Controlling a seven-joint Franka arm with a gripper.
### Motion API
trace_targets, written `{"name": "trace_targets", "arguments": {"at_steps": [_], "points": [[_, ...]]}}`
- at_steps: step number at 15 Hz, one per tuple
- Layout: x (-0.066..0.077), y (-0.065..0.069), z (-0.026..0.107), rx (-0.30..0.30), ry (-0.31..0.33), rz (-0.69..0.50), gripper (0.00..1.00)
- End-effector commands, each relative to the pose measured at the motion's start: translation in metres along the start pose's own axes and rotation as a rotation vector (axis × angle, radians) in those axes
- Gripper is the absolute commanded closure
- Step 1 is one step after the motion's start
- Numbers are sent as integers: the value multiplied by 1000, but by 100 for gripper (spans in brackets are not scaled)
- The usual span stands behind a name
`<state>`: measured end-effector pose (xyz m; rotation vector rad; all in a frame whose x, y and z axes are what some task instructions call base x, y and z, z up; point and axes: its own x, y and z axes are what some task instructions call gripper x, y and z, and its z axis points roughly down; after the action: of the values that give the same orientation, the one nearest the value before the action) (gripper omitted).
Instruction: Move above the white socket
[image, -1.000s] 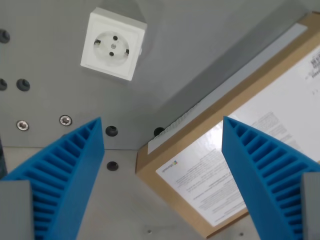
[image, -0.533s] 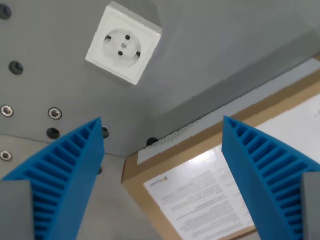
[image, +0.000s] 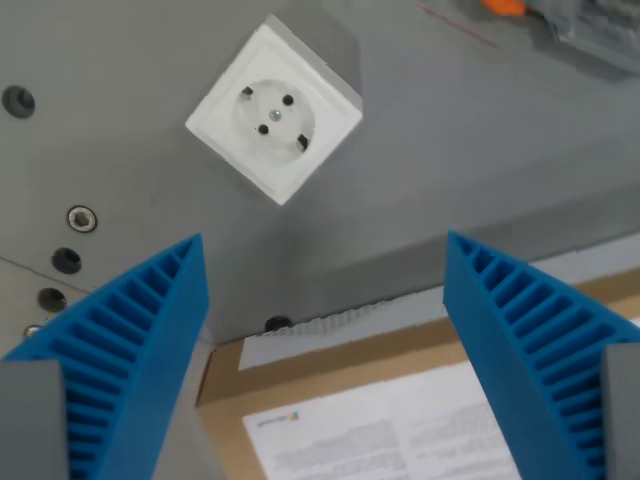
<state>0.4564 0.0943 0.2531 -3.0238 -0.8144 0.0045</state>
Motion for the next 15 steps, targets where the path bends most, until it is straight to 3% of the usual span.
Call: {"name": "trace_targets", "arguments": {"at_steps": [1,7,15], "points": [[-1,-4,16,-26,107,-413,0],[4,-9,39,-36,119,-588,0],[11,-13,65,-36,118,-699,0]]}}
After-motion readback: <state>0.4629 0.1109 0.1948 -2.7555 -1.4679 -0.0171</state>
